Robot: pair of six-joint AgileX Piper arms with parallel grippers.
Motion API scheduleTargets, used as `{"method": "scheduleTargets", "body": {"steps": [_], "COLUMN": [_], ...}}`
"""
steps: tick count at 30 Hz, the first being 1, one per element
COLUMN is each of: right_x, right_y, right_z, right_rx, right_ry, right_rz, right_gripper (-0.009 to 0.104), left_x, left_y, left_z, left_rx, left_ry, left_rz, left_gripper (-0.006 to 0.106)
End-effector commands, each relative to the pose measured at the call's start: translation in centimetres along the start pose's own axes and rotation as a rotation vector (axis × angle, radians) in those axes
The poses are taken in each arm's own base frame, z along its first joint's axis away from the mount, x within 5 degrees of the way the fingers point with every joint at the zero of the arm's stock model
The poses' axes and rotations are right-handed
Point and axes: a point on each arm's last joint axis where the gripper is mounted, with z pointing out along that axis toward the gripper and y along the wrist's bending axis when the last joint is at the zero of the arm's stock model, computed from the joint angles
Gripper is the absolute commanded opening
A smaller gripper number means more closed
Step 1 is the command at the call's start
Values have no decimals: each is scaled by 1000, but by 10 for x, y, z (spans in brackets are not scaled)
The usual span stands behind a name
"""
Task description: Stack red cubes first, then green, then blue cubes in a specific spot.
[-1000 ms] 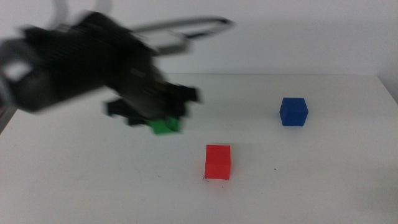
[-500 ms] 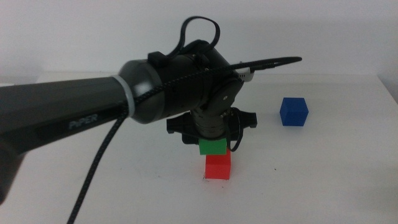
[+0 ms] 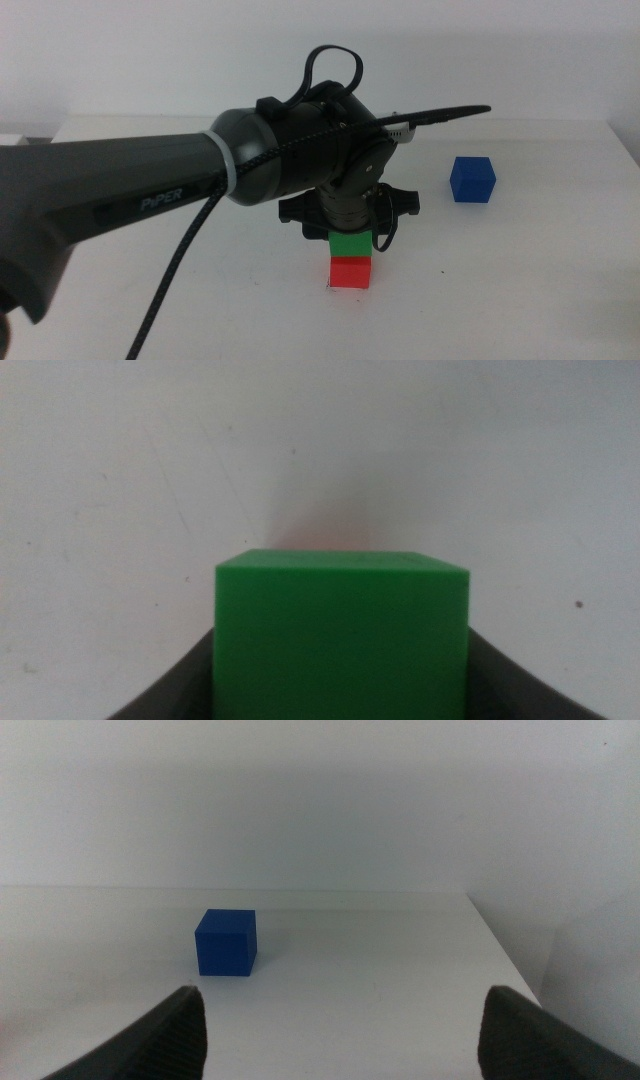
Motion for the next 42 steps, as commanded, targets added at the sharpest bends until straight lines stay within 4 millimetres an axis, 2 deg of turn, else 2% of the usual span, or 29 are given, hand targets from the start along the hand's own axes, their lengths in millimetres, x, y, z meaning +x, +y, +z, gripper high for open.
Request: {"method": "scheduleTargets", "body": {"steps": [1, 9, 16, 20, 23, 24, 28, 29, 31, 33, 35, 38, 39, 42], "right_x": [1, 1, 1, 1, 1, 1, 1, 1, 1, 1, 1, 1, 1, 1], "right_y": [0, 0, 0, 0, 0, 0, 0, 0, 0, 0, 0, 0, 0, 0], "right_z": [0, 0, 0, 0, 0, 0, 0, 0, 0, 0, 0, 0, 0, 0], "right_rx": [6, 6, 6, 6, 6, 6, 6, 6, 6, 6, 6, 6, 6, 6], "right_ry": [-7, -7, -7, -7, -7, -7, -7, -7, -7, -7, -7, -7, -7, -7], "right_rz": [-16, -16, -16, -16, -16, -16, -16, -16, -16, -16, -16, -16, -16, -16], "right_gripper": [93, 93, 93, 93, 93, 93, 93, 93, 93, 93, 93, 93, 93, 93], "left_x": [-1, 1, 2, 3, 2, 2, 0, -2, -7, -13, -17, -11, -7, 11], "left_y": [-2, -3, -4, -5, -5, -5, -5, -5, -4, 0, 10, 34, 43, 69], "left_z": [2, 12, 19, 21, 21, 21, 14, 7, -14, -47, -86, -149, -172, -222], "left_rx": [7, -7, -5, -5, -1, 3, 14, 26, 60, 106, 138, 152, 174, 222], "left_ry": [-7, 9, 19, 25, 15, 8, -4, -17, -59, -132, -192, -242, -271, -352], "left_rz": [3, 12, 42, 55, 60, 65, 83, 86, 102, 129, 141, 195, 235, 431], "left_gripper": [5, 5, 18, 34, 50, 63, 88, 93, 94, 94, 94, 94, 94, 94]}}
